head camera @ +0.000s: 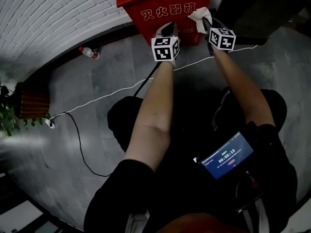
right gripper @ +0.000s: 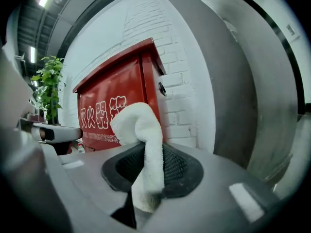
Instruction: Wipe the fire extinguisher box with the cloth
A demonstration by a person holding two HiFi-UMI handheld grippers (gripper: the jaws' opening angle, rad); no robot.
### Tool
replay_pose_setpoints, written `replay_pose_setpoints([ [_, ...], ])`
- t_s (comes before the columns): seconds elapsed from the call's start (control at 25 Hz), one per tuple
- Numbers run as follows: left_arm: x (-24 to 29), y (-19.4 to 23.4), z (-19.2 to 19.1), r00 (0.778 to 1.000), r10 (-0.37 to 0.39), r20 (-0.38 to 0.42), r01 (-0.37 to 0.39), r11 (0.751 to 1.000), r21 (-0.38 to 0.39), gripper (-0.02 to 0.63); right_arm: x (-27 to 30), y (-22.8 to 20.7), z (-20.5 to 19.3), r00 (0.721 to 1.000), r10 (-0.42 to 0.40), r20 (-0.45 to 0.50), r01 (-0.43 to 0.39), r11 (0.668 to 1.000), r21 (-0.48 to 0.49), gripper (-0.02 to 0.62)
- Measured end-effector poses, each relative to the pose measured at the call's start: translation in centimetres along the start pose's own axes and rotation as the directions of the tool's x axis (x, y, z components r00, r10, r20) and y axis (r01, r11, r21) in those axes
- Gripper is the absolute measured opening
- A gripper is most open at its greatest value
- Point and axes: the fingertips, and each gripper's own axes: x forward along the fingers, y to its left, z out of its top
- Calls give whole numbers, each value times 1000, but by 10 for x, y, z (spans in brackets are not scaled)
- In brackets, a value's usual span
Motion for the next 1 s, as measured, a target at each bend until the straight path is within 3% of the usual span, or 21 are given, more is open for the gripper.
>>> replay_pose_setpoints([
  [0.2,-1,-15,-14,999,-21,-35,22,999,39,3,-18,-12,-9,1000,-22,-20,22,1000,-23,91],
  [0.44,-15,-6,-40,996,16,-93,-11,999,52,3,-36,7,-26,997,60,-53,-65,992,-104,92],
  [0.72,-50,25,-70,991,82,-102,-67,988,141,3,-39,88,-49,960,261,-98,-274,947,-165,92],
  [0.88,-69,52,-70,988,128,-89,-117,986,120,3,-33,146,-54,925,365,-105,-377,913,-157,92],
  [1.0,-82,62,-68,986,148,-76,-144,988,56,3,-25,184,-51,906,415,-78,-422,897,-133,92],
])
